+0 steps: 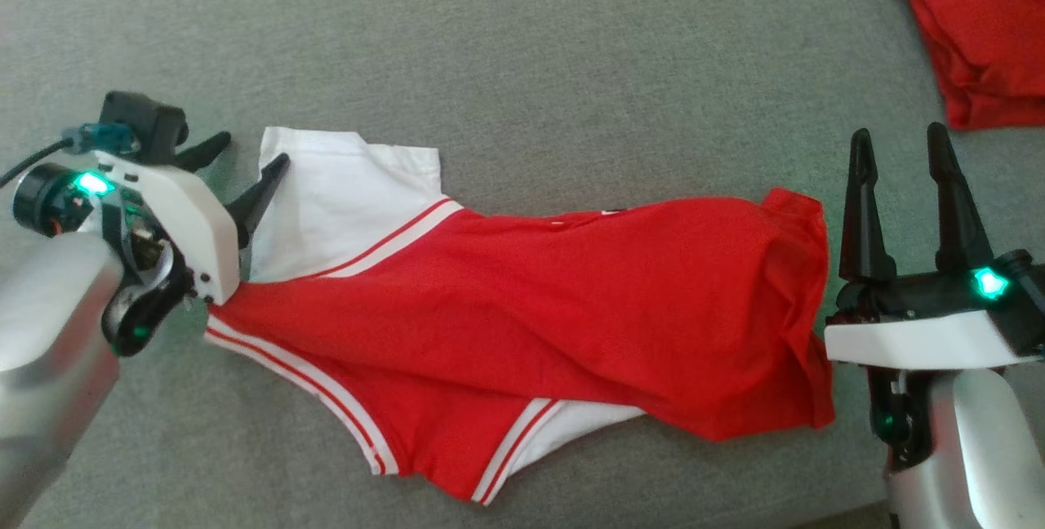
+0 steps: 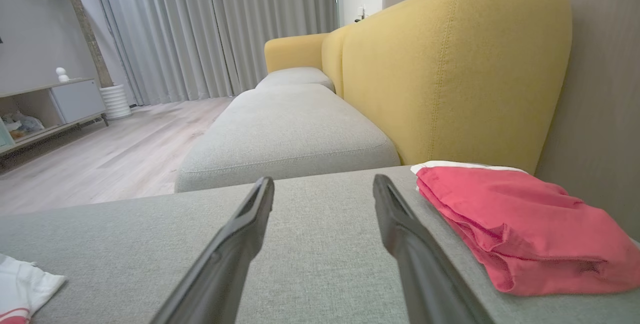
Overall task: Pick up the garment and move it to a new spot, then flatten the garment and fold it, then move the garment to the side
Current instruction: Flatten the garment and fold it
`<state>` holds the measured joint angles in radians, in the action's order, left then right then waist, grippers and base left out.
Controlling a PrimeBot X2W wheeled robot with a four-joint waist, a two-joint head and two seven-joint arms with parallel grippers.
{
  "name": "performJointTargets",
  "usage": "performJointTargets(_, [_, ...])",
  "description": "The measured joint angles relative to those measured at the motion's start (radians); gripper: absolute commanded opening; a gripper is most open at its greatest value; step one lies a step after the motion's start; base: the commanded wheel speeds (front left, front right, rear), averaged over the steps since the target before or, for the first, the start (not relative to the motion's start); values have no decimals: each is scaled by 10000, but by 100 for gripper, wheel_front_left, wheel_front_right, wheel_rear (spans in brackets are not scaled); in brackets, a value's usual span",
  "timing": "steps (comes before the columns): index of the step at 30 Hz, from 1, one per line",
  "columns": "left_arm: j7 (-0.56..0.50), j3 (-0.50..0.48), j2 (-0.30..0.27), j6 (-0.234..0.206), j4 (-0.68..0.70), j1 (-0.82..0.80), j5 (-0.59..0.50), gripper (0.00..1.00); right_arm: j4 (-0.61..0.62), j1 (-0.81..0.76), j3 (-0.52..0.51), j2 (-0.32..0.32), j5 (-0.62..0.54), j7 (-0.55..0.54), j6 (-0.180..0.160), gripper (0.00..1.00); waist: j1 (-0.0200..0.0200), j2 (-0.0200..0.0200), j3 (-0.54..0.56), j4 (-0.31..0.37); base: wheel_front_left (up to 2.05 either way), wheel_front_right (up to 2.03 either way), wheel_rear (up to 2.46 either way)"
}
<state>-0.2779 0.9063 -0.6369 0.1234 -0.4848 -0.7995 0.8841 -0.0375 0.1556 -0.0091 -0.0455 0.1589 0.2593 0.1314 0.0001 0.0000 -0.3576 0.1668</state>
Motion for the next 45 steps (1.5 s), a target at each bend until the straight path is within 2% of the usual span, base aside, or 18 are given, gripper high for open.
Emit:
performJointTargets(9, [-21,401,36,13,-288,-536,-56,100,-79,36,-63,0,508,2,0,100,0,0,-328,184,0,0,0])
performJointTargets(10, [-23,454,38,13,-291,-570,-54,89,-79,61,-52,0,508,0,0,100,0,0,-350,198,0,0,0])
performJointTargets(11, [-23,502,35,13,-284,-586,-33,49,-79,105,-40,0,504,2,0,100,-1,0,-368,211,0,0,0])
performJointTargets(12, [-29,600,29,13,-253,-593,63,30,-79,171,-29,0,464,0,0,100,0,0,-380,223,0,0,0])
performJointTargets(13, [-73,673,21,13,-190,-612,182,0,-77,226,-23,0,426,0,0,100,0,0,-389,232,0,0,0])
performJointTargets(17, [-125,1011,-107,13,155,-663,535,0,-75,267,-29,0,378,0,0,100,0,0,-386,240,0,0,0])
performJointTargets(20, [188,1273,-288,13,249,-797,380,0,-75,264,-77,0,234,0,0,100,0,0,-348,204,0,0,0])
performJointTargets(23, [1112,1331,-479,84,111,-972,-303,0,-159,258,-290,0,130,0,0,100,0,0,-301,128,0,0,0])
performJointTargets(27, [2535,1070,-616,-213,-238,-1776,-1149,0,-499,239,-495,0,-94,0,0,100,-1,0,-251,-4,0,0,0])
performJointTargets(29, [2909,894,-648,-326,-334,-2204,-1287,0,-665,239,-487,0,-138,0,0,100,0,0,-233,-53,0,0,0])
performJointTargets(34, [3060,894,-654,-303,-533,-2461,-1371,0,-1450,238,69,-148,-215,0,0,100,-1,0,-240,-188,0,0,0])
performJointTargets(41, [3057,1032,-616,-174,-585,-2453,-1373,0,-2598,258,1269,-1068,510,2,0,100,0,0,-333,-405,0,0,0])
performJointTargets(45, [3060,1127,-566,-167,-585,-2452,-1373,0,-2871,564,1358,-1434,817,0,0,100,0,0,-360,-497,0,0,0])
